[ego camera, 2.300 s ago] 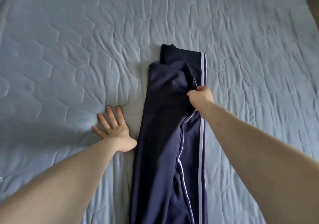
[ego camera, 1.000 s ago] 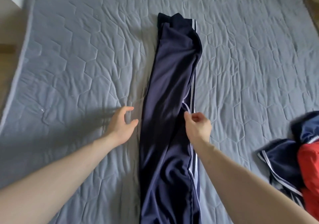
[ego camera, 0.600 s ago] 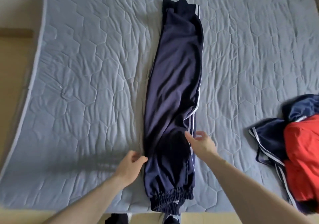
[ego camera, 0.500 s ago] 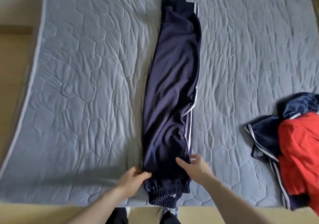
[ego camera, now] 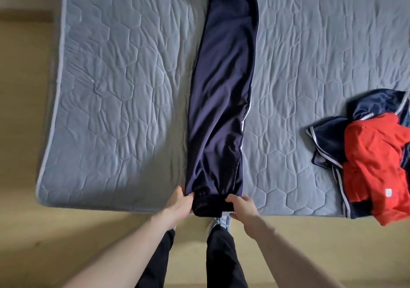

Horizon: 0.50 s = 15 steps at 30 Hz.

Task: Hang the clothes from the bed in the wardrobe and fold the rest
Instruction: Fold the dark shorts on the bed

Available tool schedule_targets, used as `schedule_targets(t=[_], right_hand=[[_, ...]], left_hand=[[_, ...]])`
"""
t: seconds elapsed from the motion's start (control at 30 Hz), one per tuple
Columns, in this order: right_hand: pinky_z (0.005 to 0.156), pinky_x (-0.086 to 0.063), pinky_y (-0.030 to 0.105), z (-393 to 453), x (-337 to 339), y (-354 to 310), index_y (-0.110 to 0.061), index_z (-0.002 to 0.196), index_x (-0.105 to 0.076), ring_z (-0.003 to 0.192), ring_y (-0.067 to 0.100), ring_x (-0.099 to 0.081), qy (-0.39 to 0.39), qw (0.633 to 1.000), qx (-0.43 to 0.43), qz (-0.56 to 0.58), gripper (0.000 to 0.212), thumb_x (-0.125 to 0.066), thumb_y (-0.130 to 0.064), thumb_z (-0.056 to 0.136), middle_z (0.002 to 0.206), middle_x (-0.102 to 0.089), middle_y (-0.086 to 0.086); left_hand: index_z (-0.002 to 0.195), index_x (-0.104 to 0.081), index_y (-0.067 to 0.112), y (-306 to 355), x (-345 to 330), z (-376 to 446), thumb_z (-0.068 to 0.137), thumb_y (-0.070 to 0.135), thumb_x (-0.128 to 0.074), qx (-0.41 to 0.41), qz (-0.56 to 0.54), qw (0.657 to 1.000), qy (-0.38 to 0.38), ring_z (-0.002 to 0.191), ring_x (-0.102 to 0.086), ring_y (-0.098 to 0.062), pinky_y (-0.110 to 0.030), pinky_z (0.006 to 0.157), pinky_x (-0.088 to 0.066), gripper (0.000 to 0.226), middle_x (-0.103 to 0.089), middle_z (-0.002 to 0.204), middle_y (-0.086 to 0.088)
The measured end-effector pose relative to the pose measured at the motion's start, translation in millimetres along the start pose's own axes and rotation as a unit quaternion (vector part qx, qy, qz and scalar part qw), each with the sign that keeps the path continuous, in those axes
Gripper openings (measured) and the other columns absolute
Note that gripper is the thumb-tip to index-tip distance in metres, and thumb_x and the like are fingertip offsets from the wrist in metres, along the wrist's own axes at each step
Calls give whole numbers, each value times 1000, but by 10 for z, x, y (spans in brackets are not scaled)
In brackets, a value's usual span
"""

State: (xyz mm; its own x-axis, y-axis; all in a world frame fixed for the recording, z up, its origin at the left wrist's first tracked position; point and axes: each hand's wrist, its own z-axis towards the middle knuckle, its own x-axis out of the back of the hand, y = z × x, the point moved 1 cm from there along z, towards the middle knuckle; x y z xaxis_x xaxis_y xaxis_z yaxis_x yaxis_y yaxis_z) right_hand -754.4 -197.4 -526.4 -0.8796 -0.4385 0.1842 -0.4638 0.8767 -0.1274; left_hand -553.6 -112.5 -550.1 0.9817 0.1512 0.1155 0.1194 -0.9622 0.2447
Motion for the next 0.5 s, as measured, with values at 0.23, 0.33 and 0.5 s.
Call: schedule_targets(t=[0.23, 0.33, 0.5], right_hand=[[100, -48, 55, -444, -108, 16, -25, 127, -67, 121, 31, -63, -153, 972, -90, 155, 60, -63, -69, 85, 130, -69, 4], [99, -51, 56, -532, -219, 67, -18, 128, -67, 116, 32, -68, -172, 958, -105, 205, 56, -65, -60, 91, 122, -73, 9], [60, -61, 32, -750, -431, 133, -8, 120, -62, 92, 27, -74, -26, 976, -71, 202, 37, -78, -20, 89, 107, -74, 12]], left_hand=[[130, -49, 21, 175, 78, -491, 106, 6, -41, 12, -116, 992, -43, 101, -70, -21, -28, 66, -61, 29, -68, 122, -3], [131, -46, 24, 172, 158, -625, 109, 10, -40, 23, -127, 990, -64, 103, -69, -20, -29, 68, -59, 26, -68, 118, -1], [106, -48, 25, -2, 370, -743, 105, 16, -53, 28, -28, 998, -49, 95, -72, -24, -32, 71, -63, 11, -66, 111, -6]])
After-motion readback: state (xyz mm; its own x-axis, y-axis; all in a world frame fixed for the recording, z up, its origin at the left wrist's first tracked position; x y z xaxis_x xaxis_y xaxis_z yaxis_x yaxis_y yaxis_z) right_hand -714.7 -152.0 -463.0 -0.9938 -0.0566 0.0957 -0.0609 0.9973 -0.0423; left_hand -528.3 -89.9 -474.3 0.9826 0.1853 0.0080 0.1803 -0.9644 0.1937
